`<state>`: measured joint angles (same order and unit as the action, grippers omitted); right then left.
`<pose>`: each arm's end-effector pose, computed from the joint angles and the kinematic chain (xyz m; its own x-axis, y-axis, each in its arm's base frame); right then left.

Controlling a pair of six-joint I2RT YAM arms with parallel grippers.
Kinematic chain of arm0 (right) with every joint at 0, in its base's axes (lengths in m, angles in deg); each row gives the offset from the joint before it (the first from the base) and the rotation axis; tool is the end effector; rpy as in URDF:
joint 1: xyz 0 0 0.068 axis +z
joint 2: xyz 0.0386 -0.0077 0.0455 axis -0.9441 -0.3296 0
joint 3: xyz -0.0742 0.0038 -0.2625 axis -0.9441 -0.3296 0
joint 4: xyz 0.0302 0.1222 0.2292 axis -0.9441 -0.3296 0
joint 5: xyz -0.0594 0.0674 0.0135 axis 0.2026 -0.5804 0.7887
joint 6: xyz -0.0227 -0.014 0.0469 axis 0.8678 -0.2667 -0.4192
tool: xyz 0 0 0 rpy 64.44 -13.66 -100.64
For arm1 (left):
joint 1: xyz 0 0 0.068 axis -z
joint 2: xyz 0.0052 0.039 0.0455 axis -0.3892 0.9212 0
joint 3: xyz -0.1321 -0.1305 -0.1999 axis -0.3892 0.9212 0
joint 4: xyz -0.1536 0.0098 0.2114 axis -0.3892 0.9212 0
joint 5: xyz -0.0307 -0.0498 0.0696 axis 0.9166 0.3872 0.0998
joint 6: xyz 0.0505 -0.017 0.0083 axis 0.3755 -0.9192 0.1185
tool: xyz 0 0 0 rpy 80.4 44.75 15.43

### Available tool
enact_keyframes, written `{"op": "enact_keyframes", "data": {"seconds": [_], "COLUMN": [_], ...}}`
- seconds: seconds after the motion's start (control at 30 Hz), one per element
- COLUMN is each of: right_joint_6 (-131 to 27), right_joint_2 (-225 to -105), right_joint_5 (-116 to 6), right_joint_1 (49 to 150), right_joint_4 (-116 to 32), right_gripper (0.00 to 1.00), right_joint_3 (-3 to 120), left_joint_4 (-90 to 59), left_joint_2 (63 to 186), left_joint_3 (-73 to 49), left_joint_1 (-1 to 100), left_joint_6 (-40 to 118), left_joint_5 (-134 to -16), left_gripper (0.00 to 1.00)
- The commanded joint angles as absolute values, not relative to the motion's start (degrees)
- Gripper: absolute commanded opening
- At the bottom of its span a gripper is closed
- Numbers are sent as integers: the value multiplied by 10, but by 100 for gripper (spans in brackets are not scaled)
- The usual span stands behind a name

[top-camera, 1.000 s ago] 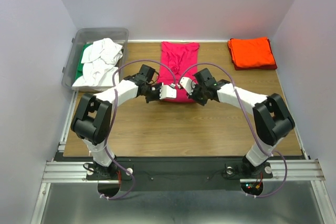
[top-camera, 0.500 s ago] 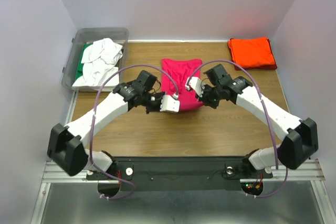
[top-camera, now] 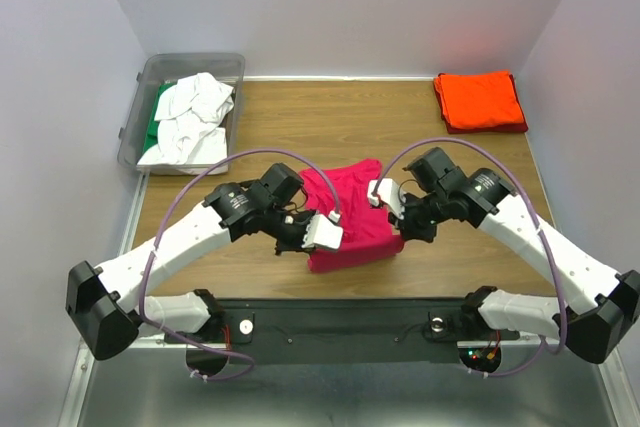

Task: Fold and stack the t-shirts
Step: Fold the tshirt

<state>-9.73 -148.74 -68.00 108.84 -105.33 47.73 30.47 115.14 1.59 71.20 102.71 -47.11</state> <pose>0.1490 0.1331 0.3156 -0.1717 -0.8235 -0.5408 -0.9803 0.1974 0.0107 0.1354 -0.1834 0.3020 0.3439 0.5690 -0.7470 0.9332 -0.2955 0.2046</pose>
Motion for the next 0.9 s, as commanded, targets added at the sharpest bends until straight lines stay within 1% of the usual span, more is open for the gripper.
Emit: {"op": "enact_keyframes", "data": {"seconds": [0.0, 0.3, 0.4, 0.43, 0.53, 0.6, 0.63, 0.7, 0.73, 0.77, 0.87], "right_joint_6": [-96, -33, -3, 14, 44, 57, 61, 61, 58, 57, 38], "right_joint_2": [-1514, -1611, -1655, -1669, -1746, -1785, -1830, -1893, -1894, -1935, -1996], "right_joint_5": [-629, -609, -624, -629, -650, -668, -672, -681, -684, -687, -698], "right_joint_1": [1087, 1067, 1036, 1011, 964, 945, 932, 919, 916, 914, 913], "right_joint_4": [-1035, -987, -969, -960, -947, -935, -932, -912, -906, -896, -870], "right_gripper": [1, 1, 1, 1, 0, 1, 1, 1, 1, 1, 1], "right_joint_3": [520, 581, 601, 620, 653, 686, 696, 722, 730, 738, 755], "left_joint_4": [336, 362, 374, 378, 375, 356, 346, 318, 306, 295, 266], "left_joint_2": [1171, 1261, 1309, 1341, 1390, 1442, 1477, 1516, 1535, 1576, 1646], "left_joint_3": [-22, -113, -153, -177, -212, -239, -257, -280, -280, -297, -322], "left_joint_1": [703, 590, 556, 534, 499, 485, 474, 467, 465, 458, 449], "left_joint_6": [1016, 1101, 1145, 1154, 1170, 1167, 1161, 1139, 1133, 1132, 1103], "left_joint_5": [-473, -442, -439, -439, -435, -437, -440, -443, -447, -451, -462], "left_gripper": [0, 0, 0, 0, 0, 0, 0, 0, 0, 0, 0]}}
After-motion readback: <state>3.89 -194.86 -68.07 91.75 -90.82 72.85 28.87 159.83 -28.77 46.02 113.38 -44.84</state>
